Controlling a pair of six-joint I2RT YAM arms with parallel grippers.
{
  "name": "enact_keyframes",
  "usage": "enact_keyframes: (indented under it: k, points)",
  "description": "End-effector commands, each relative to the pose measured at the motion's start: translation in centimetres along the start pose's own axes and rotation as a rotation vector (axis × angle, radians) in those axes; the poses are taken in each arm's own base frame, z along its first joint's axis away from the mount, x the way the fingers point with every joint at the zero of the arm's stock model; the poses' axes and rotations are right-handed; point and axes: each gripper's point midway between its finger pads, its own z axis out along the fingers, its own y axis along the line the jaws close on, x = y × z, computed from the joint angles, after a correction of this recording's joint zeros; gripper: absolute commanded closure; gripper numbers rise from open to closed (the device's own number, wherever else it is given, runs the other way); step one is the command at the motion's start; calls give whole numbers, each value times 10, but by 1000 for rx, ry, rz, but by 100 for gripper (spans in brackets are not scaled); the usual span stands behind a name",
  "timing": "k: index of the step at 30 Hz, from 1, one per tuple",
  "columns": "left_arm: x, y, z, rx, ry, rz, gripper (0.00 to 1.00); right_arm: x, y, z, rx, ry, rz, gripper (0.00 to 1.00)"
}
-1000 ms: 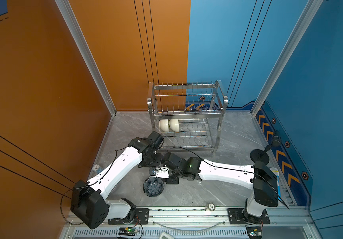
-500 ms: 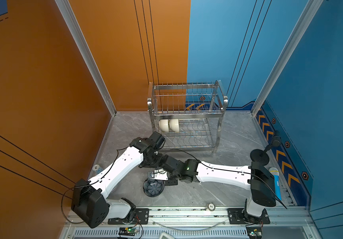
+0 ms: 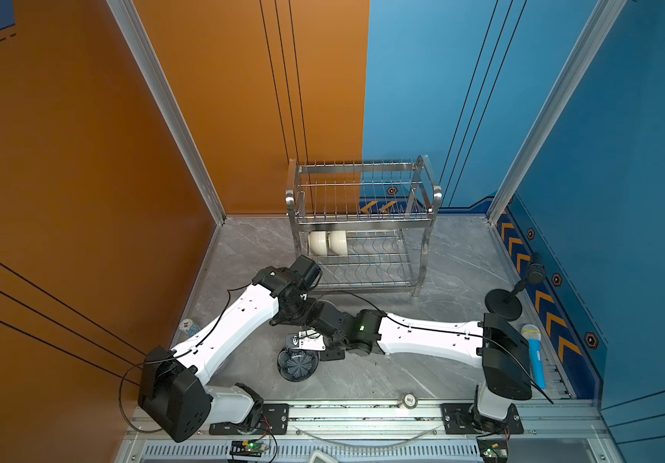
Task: Load bowls into a dish rack
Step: Place the bowl in the dish rack.
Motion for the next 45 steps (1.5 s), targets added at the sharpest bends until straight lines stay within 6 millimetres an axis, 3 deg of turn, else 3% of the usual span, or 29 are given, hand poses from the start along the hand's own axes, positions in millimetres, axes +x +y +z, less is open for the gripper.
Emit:
enact_keyframes:
  k: [1,7,13,31,37,45]
  points:
    - [-12,-6,-24,53,-84,-29,82,-5,-7,-3,22,1,-7,100]
    - [-15,7,-39,32,-162,-64,59,-4,-12,-6,29,-3,12,100]
    - [-19,22,-58,33,-247,-125,47,1,-13,-5,24,-2,41,100]
    - [-14,92,-125,39,-680,-350,34,-17,-41,-29,-105,-281,373,100]
    - [-7,101,-113,60,-683,-397,28,-25,-63,-43,-187,-449,549,100]
    - [-10,99,-106,101,-678,-407,24,-33,-112,-66,-289,-722,779,100]
